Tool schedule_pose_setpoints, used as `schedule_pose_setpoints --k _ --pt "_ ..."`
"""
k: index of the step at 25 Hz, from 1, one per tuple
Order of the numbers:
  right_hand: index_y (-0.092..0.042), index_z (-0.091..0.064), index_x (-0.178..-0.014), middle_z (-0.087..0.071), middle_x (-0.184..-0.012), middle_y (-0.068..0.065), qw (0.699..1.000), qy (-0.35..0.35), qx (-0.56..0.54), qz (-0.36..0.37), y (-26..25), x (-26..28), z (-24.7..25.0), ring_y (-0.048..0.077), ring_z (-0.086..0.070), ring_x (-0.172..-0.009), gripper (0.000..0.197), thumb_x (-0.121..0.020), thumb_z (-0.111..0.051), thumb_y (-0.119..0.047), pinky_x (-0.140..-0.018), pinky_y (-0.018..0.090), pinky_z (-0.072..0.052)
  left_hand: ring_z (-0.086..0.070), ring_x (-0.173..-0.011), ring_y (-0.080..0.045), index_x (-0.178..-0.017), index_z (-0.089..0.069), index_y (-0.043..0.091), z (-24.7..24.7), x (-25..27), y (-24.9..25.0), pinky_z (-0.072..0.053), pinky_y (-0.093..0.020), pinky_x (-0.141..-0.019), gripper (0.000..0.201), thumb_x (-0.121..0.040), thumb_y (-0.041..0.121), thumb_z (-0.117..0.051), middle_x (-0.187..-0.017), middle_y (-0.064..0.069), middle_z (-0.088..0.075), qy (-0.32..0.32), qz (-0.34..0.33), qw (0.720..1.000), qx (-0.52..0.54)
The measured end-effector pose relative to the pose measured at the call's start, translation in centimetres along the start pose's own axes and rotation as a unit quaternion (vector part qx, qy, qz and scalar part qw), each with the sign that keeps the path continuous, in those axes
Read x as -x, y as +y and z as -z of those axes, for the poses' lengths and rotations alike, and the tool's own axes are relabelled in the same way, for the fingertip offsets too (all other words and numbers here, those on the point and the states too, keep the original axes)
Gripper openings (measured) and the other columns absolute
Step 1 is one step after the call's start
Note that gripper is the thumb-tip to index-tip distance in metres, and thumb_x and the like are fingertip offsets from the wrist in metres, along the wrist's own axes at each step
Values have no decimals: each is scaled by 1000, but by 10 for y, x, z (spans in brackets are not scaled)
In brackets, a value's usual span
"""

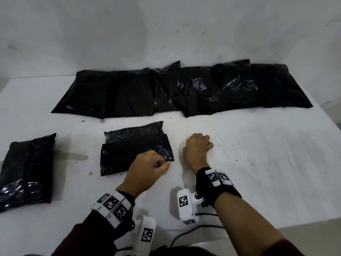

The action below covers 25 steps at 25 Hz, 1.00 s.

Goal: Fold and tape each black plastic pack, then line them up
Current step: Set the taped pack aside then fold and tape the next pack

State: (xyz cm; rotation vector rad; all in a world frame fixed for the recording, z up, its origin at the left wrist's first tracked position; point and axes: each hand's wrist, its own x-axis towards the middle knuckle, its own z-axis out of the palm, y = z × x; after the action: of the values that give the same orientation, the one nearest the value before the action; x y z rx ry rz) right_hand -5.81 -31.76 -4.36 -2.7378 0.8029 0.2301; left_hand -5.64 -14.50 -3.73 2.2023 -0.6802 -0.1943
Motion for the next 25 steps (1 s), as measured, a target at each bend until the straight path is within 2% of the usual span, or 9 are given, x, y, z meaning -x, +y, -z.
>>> schedule_pose_setpoints --k 3,8,13,22,25 --pt "-3 -49 -111 -50 -119 12 1000 12 -22 -1 0 -1 -3 29 -38 -114 25 -87 -48 -9 -90 38 -29 -56 -60 -10 -67 -69 12 0 -1 -2 -51 -36 -57 48 -72 54 -46 -70 4 -61 -1 -11 1000 6" --pt "0 -46 -118 -47 -125 15 992 23 -99 -73 -9 -3 -2 31 -36 -118 26 -98 -39 -16 -94 39 -29 -57 -60 -11 -68 -70 10 2 -2 -3 -50 -35 -55 48 -74 53 -48 -69 3 -61 5 -33 999 10" --pt "0 -49 -116 -47 -125 16 986 36 -122 -103 -16 -10 -3 31 -35 -120 25 -98 -40 -14 -95 40 -28 -57 -61 -9 -69 -70 11 5 1 -5 -51 -35 -56 48 -73 53 -48 -71 5 -61 13 -25 999 22" --pt "0 -47 -119 -48 -124 14 995 45 -69 -49 -16 -17 -4 31 -36 -118 27 -95 -41 -11 -92 39 -31 -57 -61 -11 -69 -70 11 8 6 -10 -51 -39 -57 50 -74 54 -46 -71 4 -61 12 -15 1000 7" --pt "-3 -51 -118 -51 -122 11 995 41 -94 -15 -13 -16 -7 28 -37 -117 27 -94 -41 -9 -92 38 -29 -57 -62 -11 -70 -71 11 7 8 -9 -51 -38 -58 51 -75 54 -45 -72 4 -61 8 -11 1000 6"
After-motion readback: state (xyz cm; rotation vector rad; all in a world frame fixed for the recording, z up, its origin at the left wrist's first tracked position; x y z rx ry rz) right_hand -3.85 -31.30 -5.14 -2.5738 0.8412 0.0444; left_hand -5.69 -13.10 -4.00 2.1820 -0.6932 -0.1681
